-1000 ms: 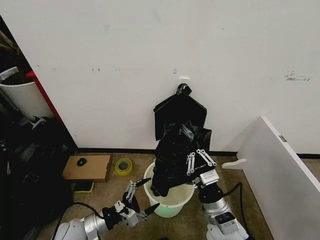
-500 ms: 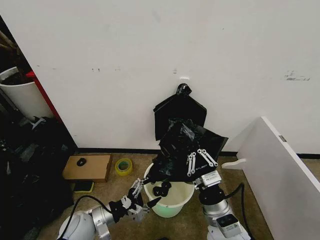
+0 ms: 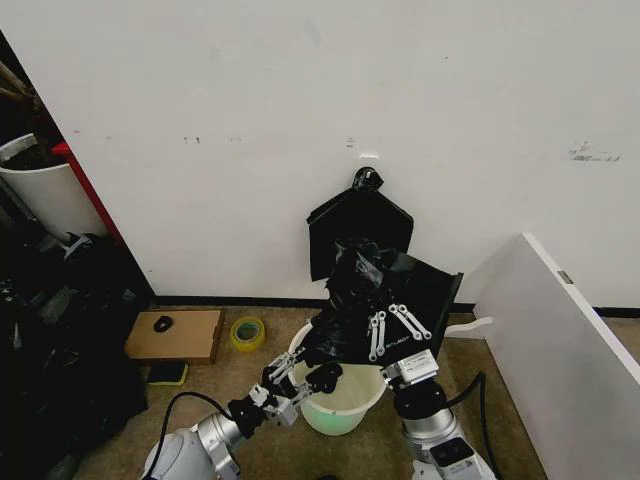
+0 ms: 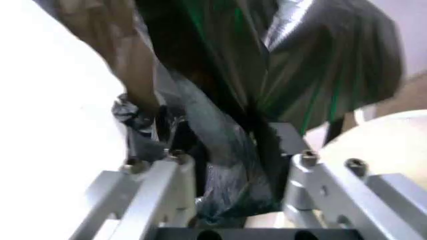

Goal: Place the garbage bag over the trash bin.

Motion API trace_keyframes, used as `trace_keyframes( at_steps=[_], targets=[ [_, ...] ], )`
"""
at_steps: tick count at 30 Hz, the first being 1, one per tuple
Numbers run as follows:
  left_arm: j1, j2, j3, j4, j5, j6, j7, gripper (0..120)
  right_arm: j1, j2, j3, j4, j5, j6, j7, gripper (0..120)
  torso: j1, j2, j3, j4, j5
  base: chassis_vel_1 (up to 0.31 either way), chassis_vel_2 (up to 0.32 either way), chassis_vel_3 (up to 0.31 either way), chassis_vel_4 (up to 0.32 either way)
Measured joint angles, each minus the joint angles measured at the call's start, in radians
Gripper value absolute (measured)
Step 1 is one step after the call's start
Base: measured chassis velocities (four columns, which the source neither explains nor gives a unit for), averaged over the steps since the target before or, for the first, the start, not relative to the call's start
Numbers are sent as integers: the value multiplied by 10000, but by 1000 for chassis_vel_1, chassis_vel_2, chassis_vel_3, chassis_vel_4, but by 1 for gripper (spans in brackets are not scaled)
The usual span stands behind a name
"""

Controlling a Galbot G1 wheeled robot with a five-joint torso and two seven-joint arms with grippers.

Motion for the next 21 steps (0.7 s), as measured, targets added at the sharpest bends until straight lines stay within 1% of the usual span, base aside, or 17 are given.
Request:
trace_keyframes(
  at_steps=[3,5,8,12,13,17,19,21],
  targets=[
    [66,85,-258,-347,27,61,-413,2,122,51,78,-278,32,9,107,0,0,0,0,0,-1,0,0,0,0],
    [92,140,-380,-474,26,97,-476,0,179,60,105,-410,124,9,162,0,0,0,0,2,0,0,0,0,0],
    [95,347,-837,-847,-80,165,-517,0,315,63,137,-741,546,-28,317,0,0,0,0,2,-1,0,0,0,0],
    [-303,986,-1605,-1148,-524,258,-283,0,471,115,37,-1158,1284,-69,430,0,0,0,0,0,-1,0,0,0,0],
    [-303,986,-1605,-1148,-524,258,-283,0,471,115,37,-1158,1284,-69,430,0,0,0,0,0,-1,0,0,0,0],
    [-684,1755,-1899,-1148,-892,146,584,0,488,236,-146,-1828,1568,-115,663,0,0,0,1,-1,-1,0,0,0,0],
    [-693,1909,-1879,-1089,-1059,119,811,0,430,268,-188,-2117,1506,-174,857,0,0,0,1,0,2,0,0,0,0],
    [-687,1909,-1809,-998,-1090,86,853,0,404,285,-200,-2274,1427,-180,947,0,0,0,0,1,1,0,0,0,0]
  ],
)
